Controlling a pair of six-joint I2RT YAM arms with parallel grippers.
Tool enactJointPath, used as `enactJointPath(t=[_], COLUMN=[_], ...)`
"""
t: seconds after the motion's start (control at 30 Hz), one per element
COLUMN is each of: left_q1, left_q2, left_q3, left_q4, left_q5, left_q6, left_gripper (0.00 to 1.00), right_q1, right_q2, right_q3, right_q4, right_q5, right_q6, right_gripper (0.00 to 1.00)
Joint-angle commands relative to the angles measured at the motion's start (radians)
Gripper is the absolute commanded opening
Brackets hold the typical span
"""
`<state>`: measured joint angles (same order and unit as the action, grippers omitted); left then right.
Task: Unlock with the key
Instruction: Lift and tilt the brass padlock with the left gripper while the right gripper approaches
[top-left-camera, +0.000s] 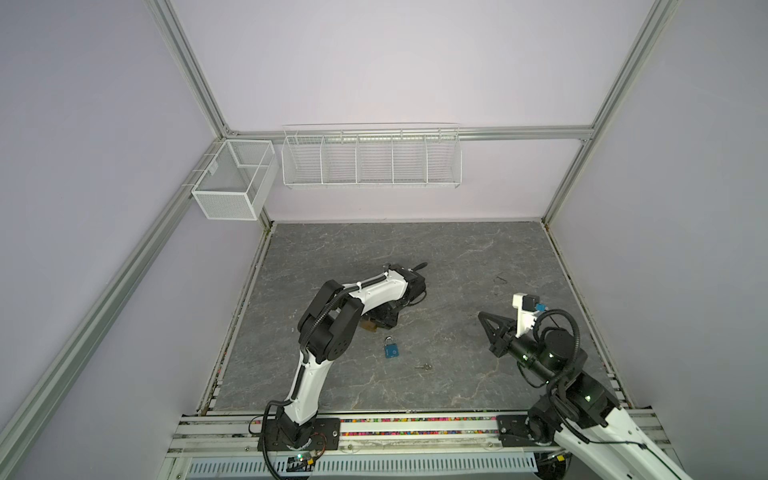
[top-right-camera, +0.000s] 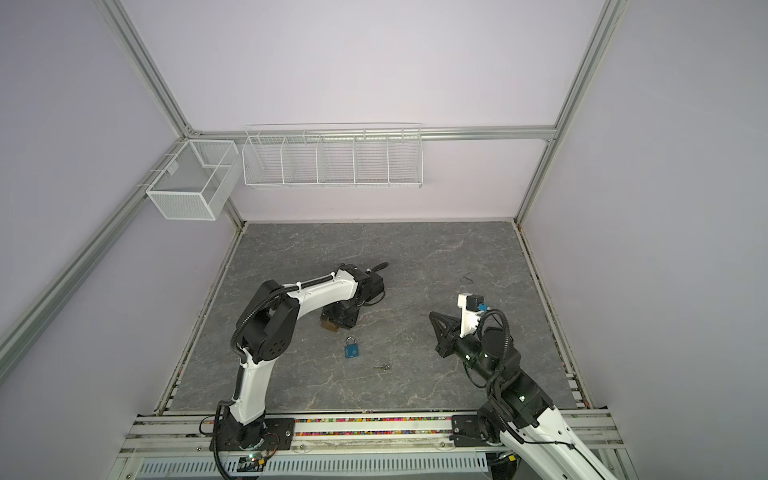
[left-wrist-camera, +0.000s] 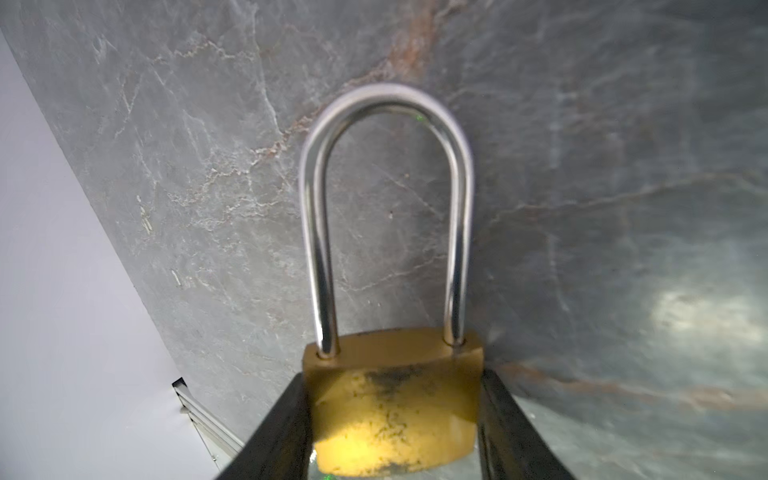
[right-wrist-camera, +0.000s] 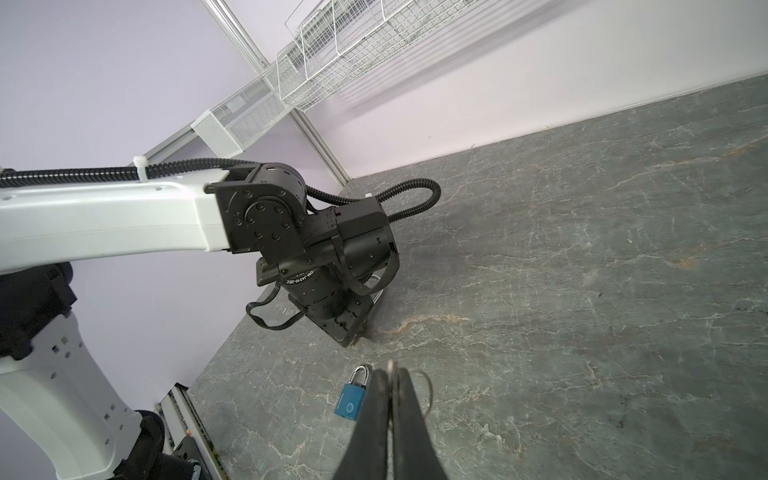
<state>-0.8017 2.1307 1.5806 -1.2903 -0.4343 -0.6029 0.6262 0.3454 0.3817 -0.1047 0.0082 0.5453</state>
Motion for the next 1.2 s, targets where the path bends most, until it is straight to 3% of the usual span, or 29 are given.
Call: enactJointPath(t=[0.0, 0.17, 0.27, 0.5, 0.83, 0.93, 1.07, 1.17], left_q1=[0.001, -0.009, -0.028, -0.026, 0.010, 0.041, 0.076, 0.078], left_q2=[-0.002, -0.025, -0.028, -0.121, -0.165, -0.188, -0.274, -0.369], left_q3=[0.026, 0.021, 0.036, -0.101, -0.192, -0.259, -0.354, -0.395], left_q4=[-0.055, -0.030, -0.040, 0.218, 0.378, 0.470, 0.616, 0.711], left_q5=[-0.037, -0.066, -0.086, 0.131, 0.258, 0.315, 0.388, 0.426], left_q6=[0.022, 0.022, 0.014, 0.054, 0.047, 0.012, -0.067, -0.134], left_gripper=[0.00, 0.02, 0.12, 0.29, 0.43, 0.37, 0.10, 0.00], right_q1=[-0.005, -0.007, -0.007, -0.007, -0.010, -0.011, -0.011, -0.013], right_q2=[-0.015, -0.010, 0.002, 0.003, 0.006, 0.006, 0.010, 0.032], right_q3=[0.000, -0.004, -0.012, -0.008, -0.004, -0.011, -0.008, -0.002], right_q4=[-0.020, -0.014, 0.009, 0.001, 0.006, 0.013, 0.017, 0.021], right_q5=[0.015, 0.016, 0.010, 0.007, 0.002, -0.003, -0.010, -0.008], right_q6=[-0.013, -0.014, -0.006, -0.008, -0.010, -0.005, -0.018, -0.047], right_gripper=[0.06, 0.06, 0.06, 0.06, 0.06, 0.06, 0.06, 0.06])
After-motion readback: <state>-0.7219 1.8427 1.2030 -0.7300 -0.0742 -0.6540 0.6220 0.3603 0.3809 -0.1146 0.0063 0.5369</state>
